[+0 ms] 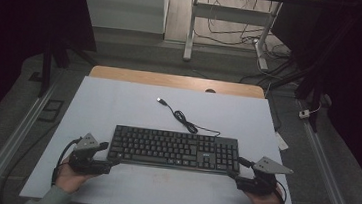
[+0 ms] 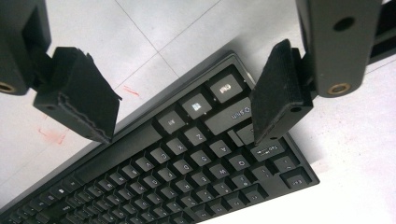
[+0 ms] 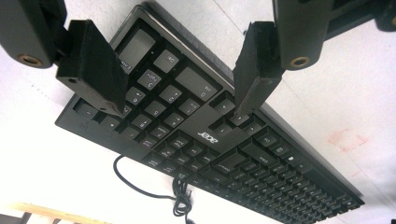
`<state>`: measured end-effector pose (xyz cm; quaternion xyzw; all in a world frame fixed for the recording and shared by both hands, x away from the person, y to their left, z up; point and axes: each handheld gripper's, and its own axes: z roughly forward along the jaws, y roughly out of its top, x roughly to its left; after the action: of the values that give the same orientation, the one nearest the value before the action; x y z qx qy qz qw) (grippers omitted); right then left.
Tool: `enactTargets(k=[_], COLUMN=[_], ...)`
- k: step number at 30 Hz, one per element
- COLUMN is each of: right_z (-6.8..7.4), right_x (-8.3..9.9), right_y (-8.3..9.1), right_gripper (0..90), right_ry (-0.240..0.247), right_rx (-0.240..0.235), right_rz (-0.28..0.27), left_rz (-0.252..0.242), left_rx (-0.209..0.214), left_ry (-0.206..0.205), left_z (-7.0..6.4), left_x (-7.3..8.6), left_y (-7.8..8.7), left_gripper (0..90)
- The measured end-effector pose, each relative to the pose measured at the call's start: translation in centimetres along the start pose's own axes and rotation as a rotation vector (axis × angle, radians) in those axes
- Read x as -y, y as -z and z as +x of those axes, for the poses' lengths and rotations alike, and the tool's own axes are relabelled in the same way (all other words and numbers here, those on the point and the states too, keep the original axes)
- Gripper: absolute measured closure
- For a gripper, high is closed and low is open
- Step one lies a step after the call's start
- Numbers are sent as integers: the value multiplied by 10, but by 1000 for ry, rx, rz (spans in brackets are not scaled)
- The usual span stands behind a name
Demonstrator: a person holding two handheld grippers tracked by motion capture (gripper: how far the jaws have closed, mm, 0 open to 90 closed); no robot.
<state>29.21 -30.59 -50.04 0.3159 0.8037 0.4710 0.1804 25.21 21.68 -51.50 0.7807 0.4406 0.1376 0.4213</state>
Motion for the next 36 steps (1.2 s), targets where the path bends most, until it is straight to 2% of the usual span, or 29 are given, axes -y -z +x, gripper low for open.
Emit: enactTargets(k=[9,21,36], right_z=[1,1,4], right_x=[0,0,-3], right_y=[-3,-5,-9], right_gripper=[360,366,374], right_ry=[4,8,8], right_rx=[-11,5,1], right_rz=[8,25,17], left_rz=[-9,-9,-9], left_rx=[-18,-31,-43], left_ry=[5,-7,-12], left_z=[1,3,4], left_x=[1,3,3], left_y=[3,2,2], left_gripper=[248,264,294])
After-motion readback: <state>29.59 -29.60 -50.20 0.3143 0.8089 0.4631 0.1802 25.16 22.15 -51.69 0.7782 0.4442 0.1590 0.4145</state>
